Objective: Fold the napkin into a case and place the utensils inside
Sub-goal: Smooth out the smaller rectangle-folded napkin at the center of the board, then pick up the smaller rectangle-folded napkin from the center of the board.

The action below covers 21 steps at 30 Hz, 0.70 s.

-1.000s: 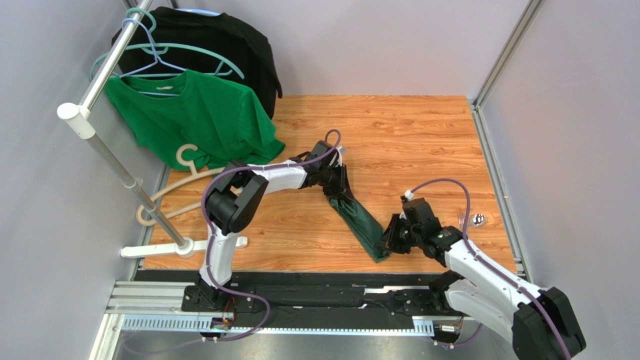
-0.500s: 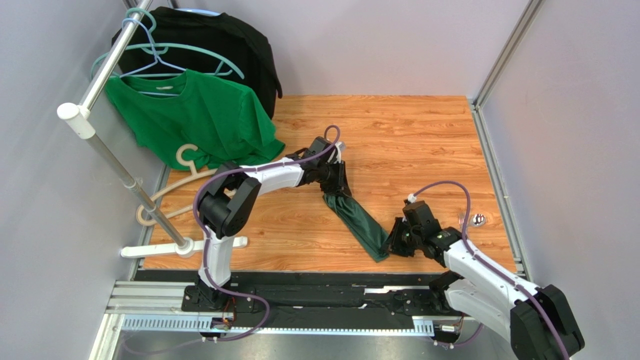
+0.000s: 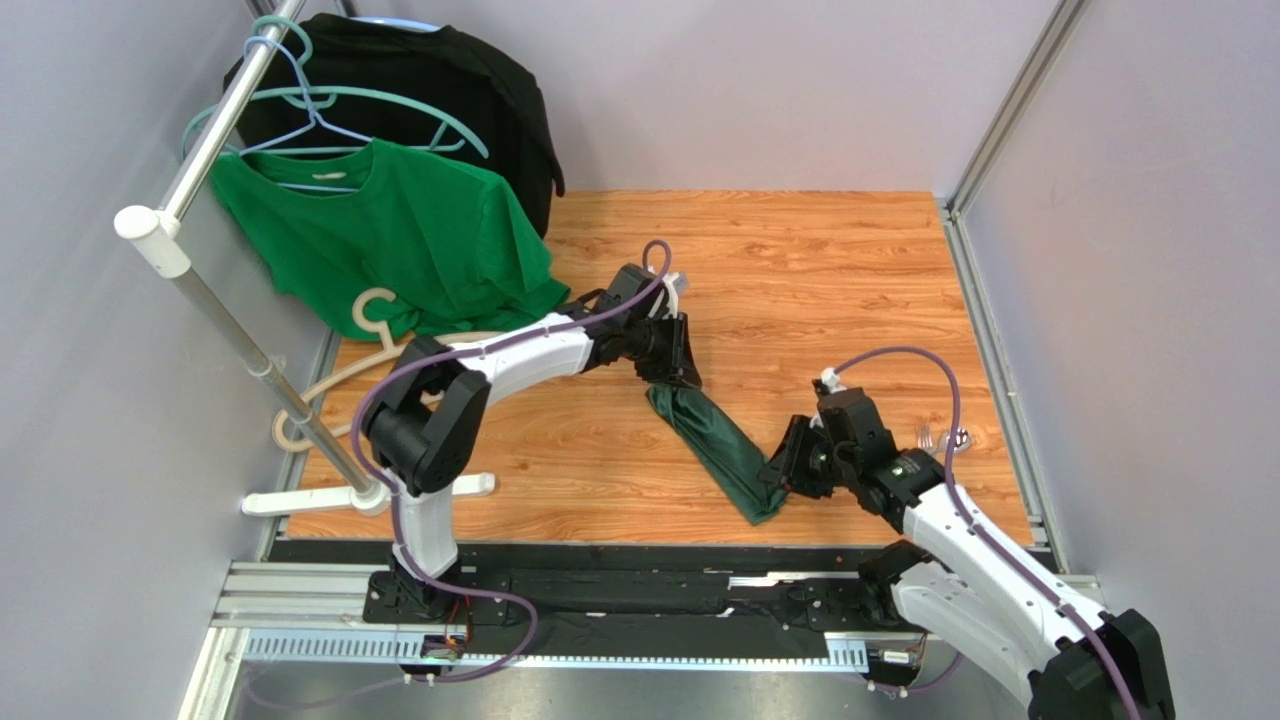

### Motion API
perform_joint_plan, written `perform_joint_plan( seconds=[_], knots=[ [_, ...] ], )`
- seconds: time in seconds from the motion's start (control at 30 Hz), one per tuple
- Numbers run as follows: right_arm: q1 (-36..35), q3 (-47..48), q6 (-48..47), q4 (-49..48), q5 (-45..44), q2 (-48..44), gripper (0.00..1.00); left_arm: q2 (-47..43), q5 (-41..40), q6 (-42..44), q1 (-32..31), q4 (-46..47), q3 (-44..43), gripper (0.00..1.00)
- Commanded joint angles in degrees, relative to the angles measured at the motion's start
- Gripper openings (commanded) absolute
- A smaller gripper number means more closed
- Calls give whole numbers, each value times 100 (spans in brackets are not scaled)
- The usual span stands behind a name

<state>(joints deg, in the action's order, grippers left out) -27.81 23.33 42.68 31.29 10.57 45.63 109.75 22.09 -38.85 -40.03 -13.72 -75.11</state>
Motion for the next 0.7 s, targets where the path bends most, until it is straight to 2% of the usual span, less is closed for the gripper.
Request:
perform_joint_plan(
  seconds=[0.0,0.1,0.17,0.23,0.27,0.3,0.33,0.5,0.67],
  knots=[
    [-5,777,-795,202,-273,95,44,-911,-283,80,135,-315,13,28],
    [-101,1337,-1303,132,-336,428,60,-1552,-722,-262,302,-255,451,28],
    [-180,1743,-1472,411,-284,1069,61,-2095,-995,-395,469,-202,716,28],
    [-618,2279,-1656,562,-668,1465,64,-2457,-1197,-500,601,-184,1085,28],
    [-803,2446,-1727,623,-861,1832,68,-2763,-1198,-509,654,-175,1208,28],
    [-1144,2596,-1788,702,-1037,2010,76,-2897,-1207,-518,689,-158,1401,28],
    [-1278,2867,-1946,747,-1492,2194,78,-3003,-1189,-544,742,-210,1464,28],
    [-2129,3572,-2447,1168,-2434,3688,75,-3715,-987,-553,901,-237,2025,27],
    [-2422,4169,-2781,1362,-2876,4612,72,-4225,-838,-571,927,-131,2369,27]
  ],
)
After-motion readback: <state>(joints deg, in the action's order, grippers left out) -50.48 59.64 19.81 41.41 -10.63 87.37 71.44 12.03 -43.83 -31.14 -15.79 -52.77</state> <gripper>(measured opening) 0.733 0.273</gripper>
